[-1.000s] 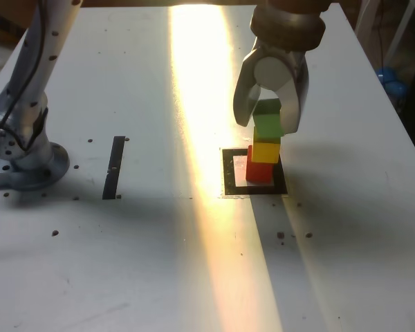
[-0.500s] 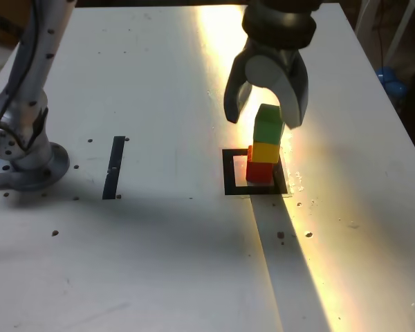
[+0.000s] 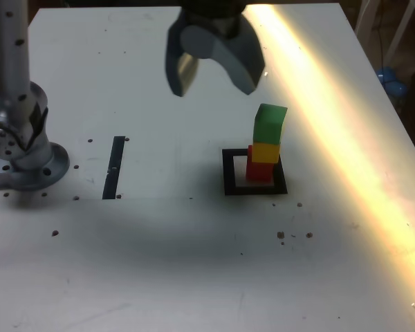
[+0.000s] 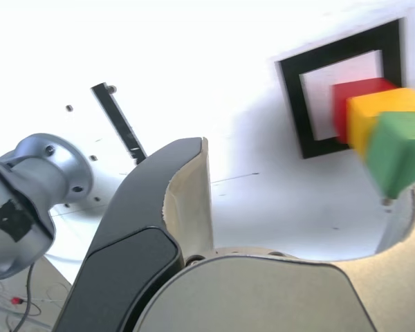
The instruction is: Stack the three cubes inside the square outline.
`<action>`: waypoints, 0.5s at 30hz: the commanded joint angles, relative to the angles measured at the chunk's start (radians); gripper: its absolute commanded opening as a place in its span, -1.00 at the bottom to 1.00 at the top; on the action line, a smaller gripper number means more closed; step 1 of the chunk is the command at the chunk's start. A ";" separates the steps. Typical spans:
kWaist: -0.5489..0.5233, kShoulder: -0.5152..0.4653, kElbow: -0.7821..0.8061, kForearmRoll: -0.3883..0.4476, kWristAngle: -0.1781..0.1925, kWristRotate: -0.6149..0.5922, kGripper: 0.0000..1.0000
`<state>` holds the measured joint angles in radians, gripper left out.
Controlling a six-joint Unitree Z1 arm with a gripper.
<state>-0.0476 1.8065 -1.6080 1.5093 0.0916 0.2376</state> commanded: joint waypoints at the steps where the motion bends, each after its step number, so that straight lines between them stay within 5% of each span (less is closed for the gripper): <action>1: -0.001 -0.036 0.043 -0.019 0.003 -0.007 1.00; 15: -0.001 -0.213 0.423 -0.211 -0.006 -0.093 1.00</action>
<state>-0.0477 1.6105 -1.2072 1.3171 0.0901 0.1572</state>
